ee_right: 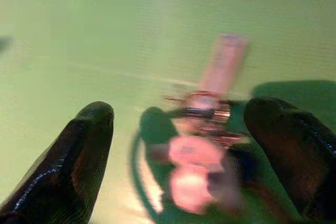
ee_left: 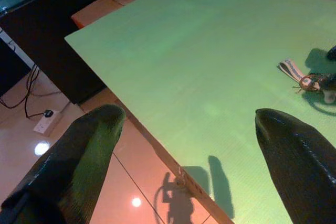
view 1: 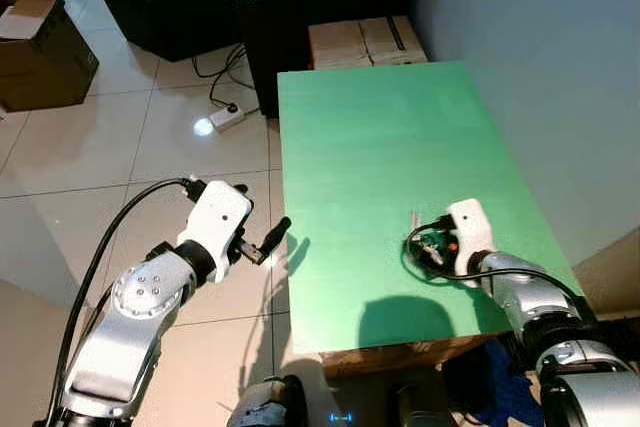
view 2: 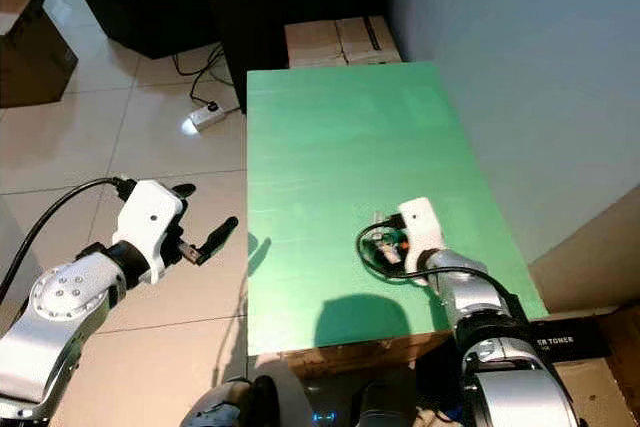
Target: Hang keys on a hook
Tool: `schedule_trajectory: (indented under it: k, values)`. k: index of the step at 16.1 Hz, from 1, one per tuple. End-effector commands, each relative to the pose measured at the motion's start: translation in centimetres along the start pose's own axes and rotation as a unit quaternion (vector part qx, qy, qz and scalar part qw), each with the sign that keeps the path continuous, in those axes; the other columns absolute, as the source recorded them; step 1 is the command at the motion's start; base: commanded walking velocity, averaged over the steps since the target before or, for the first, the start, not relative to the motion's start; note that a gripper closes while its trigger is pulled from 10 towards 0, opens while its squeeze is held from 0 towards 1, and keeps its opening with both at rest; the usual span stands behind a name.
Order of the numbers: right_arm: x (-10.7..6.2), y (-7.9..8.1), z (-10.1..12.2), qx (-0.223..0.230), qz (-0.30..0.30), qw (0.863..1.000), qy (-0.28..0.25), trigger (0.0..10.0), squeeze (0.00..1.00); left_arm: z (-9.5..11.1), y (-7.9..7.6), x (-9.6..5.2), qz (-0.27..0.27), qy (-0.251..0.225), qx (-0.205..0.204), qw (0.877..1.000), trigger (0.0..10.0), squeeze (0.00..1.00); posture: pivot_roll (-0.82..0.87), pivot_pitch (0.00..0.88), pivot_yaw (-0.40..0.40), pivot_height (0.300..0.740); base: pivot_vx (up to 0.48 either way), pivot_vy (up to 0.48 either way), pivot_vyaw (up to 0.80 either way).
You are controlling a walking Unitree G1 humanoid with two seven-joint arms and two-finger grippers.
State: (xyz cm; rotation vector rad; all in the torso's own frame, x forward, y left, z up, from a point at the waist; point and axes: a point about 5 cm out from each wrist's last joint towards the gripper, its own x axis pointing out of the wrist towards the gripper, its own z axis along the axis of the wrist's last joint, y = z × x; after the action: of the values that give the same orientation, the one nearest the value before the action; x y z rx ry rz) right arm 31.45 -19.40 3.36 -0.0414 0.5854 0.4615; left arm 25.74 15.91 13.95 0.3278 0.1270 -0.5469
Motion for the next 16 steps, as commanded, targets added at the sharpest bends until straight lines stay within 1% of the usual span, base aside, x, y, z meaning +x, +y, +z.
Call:
schedule_trajectory:
  k: [1,2,5,7,8,9,10,12,14,16]
  values:
    - [0.2,0.9,-0.3,0.013,0.035,0.999,0.002,10.0,1.0,0.1,0.2,0.1,-0.002,0.001,-0.001,1.0,10.0,0.0,-0.05,0.191,0.08,0.74,0.0,0.0,0.0]
    - [0.4,1.3,-0.6,0.027,0.047,0.998,0.013,10.0,1.0,0.2,0.2,0.3,-0.003,-0.002,0.001,1.0,10.0,0.0,-0.05,0.191,0.08,0.74,0.0,0.0,0.0]
    - [0.7,2.1,-1.9,0.044,0.066,0.995,0.059,10.0,1.0,0.4,0.3,0.4,-0.003,-0.005,0.004,1.0,10.0,0.0,-0.05,0.184,0.072,0.74,0.0,0.0,0.0]
    - [0.8,2.4,-1.9,0.05,0.077,0.994,0.064,10.0,1.0,0.4,0.3,0.4,-0.003,-0.005,0.003,1.0,10.0,0.0,-0.06,0.178,0.072,0.74,0.0,0.0,0.0]
    - [0.9,2.7,-0.7,0.083,0.096,0.992,0.028,10.0,1.0,0.4,0.3,0.4,-0.003,-0.005,0.004,1.0,10.0,0.0,-0.06,0.18,0.072,0.74,0.0,0.0,0.0]
    - [0.8,2.6,0.9,0.116,0.108,0.987,-0.018,10.0,1.0,0.4,0.3,0.4,-0.002,-0.005,0.004,1.0,10.0,0.0,-0.06,0.18,0.073,0.74,0.0,0.0,0.0]
    - [0.6,2.1,1.8,0.135,0.108,0.984,-0.043,10.0,1.0,0.3,0.3,0.4,-0.004,-0.004,0.005,1.0,10.0,0.0,-0.06,0.178,0.076,0.74,0.0,0.0,0.0]
    - [-0.2,0.9,2.0,0.117,0.081,0.989,-0.04,10.0,1.0,0.4,0.2,0.6,-0.006,-0.005,0.005,1.0,10.0,0.0,-0.06,0.179,0.077,0.74,0.0,0.0,0.0]
    - [-1.0,-0.1,0.8,0.101,0.057,0.993,-0.013,10.0,1.0,0.4,0.1,0.7,-0.009,-0.006,0.006,1.0,10.0,0.0,-0.07,0.183,0.07,0.74,0.0,0.0,0.0]
    - [-1.3,-0.2,-0.3,0.085,0.054,0.995,0.013,10.0,1.0,0.4,-0.1,0.6,-0.009,-0.006,0.005,1.0,10.0,0.0,-0.07,0.184,0.064,0.74,0.0,0.0,0.0]
